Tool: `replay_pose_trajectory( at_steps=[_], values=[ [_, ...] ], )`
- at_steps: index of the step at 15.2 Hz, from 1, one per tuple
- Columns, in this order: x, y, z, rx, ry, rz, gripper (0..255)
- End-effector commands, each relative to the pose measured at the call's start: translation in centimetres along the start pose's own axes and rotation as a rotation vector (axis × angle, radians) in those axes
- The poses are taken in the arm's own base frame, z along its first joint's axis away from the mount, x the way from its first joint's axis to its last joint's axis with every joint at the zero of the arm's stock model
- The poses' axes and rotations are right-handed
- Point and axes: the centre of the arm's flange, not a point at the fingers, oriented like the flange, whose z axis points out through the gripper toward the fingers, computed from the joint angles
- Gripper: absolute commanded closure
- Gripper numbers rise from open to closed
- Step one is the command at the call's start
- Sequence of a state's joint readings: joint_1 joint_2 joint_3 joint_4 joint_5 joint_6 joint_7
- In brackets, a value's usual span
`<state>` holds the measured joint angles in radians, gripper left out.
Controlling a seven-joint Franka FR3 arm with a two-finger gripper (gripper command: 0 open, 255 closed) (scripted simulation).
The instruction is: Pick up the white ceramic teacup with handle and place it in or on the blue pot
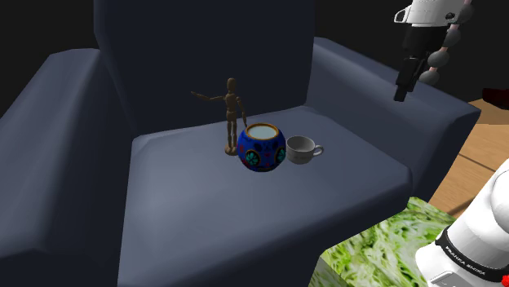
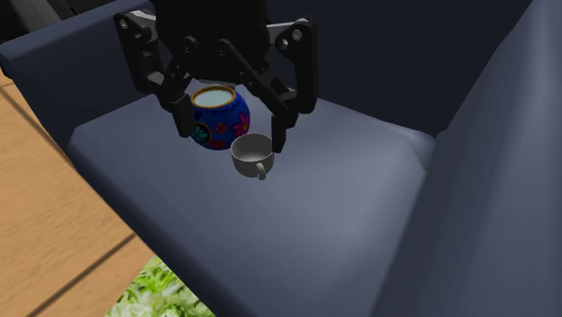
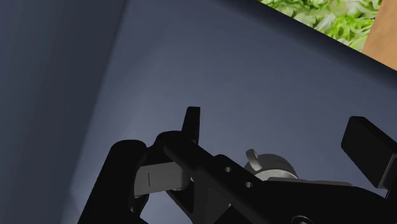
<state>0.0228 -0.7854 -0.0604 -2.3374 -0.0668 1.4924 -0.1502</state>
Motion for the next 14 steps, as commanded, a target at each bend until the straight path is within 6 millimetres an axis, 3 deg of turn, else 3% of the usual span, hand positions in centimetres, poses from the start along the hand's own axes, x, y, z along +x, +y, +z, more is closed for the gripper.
replay_pose_trajectory(
  at_steps=[1, 14],
  values=[
    [0.0, 0.0, 0.0, 0.000, 0.000, 0.000, 0],
    [12.8, -1.2, 11.1, 0.047, 0.011, 0.046, 0]
  ],
)
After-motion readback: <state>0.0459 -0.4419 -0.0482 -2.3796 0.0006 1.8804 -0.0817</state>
